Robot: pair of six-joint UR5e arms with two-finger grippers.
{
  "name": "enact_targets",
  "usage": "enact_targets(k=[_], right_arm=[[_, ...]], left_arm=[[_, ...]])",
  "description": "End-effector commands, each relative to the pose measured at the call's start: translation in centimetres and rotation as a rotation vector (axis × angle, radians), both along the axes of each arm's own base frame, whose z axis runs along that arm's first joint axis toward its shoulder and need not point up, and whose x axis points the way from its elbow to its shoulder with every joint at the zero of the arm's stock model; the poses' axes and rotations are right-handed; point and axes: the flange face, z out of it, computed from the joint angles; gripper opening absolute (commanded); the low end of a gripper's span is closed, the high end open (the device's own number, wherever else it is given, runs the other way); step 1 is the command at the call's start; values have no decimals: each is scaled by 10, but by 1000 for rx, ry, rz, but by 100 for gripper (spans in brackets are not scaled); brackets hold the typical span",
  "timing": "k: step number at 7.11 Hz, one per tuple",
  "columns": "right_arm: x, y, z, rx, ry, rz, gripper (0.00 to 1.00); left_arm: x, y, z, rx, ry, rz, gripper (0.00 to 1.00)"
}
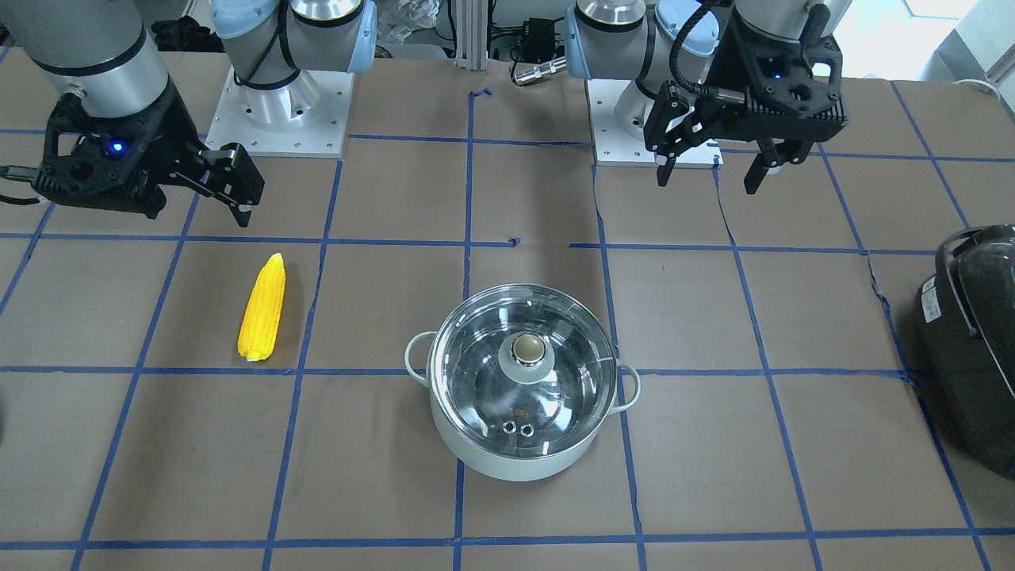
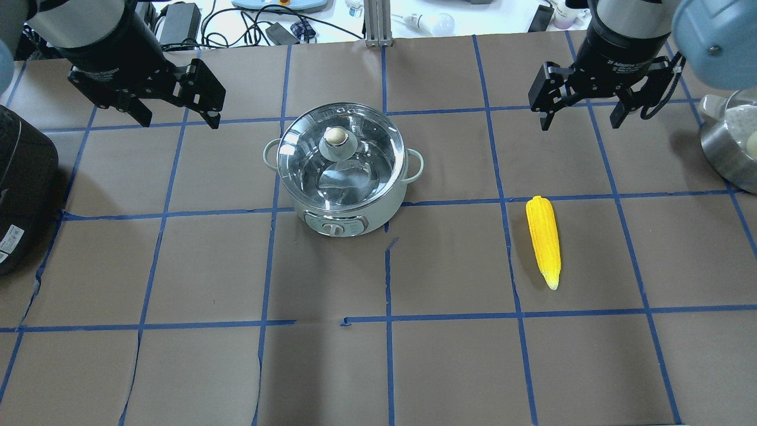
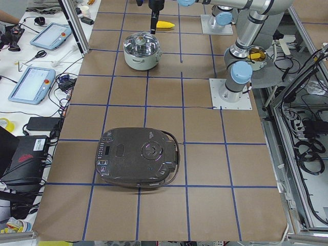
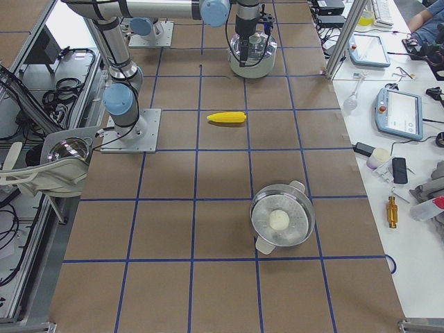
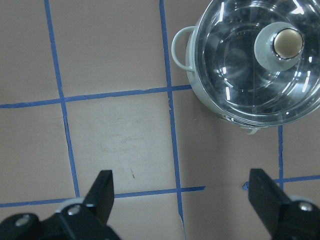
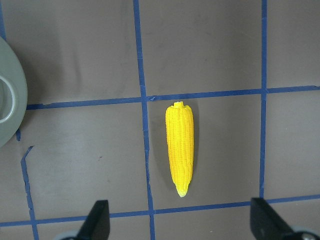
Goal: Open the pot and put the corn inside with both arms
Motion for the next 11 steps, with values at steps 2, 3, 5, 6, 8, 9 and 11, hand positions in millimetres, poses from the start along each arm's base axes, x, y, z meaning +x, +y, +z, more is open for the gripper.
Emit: enact_targets(k=[2,3,5,6,8,9,11], right_arm=[[1,0,-1,2,-1,1,100],[2,1,-1,2,-1,6,100],[2,1,-3,5,0,3,100],[2,1,-2,4,-1,4,100],[2,1,-2,4,3,6,100],[1,0,-3,7,5,5,100],[0,-3,-11,22,0,1,100]], left_arm=[[-1,0,-3,4,6,2,95],[-1,0,-3,4,6,2,95],[0,1,-2,2,3,1,95],[-1,1,-2,2,5,4,95],[0,1,-1,-1,4,7,95],[0,0,-4,5,3,18,95],[-3,-19,-12,6,27,173,95]])
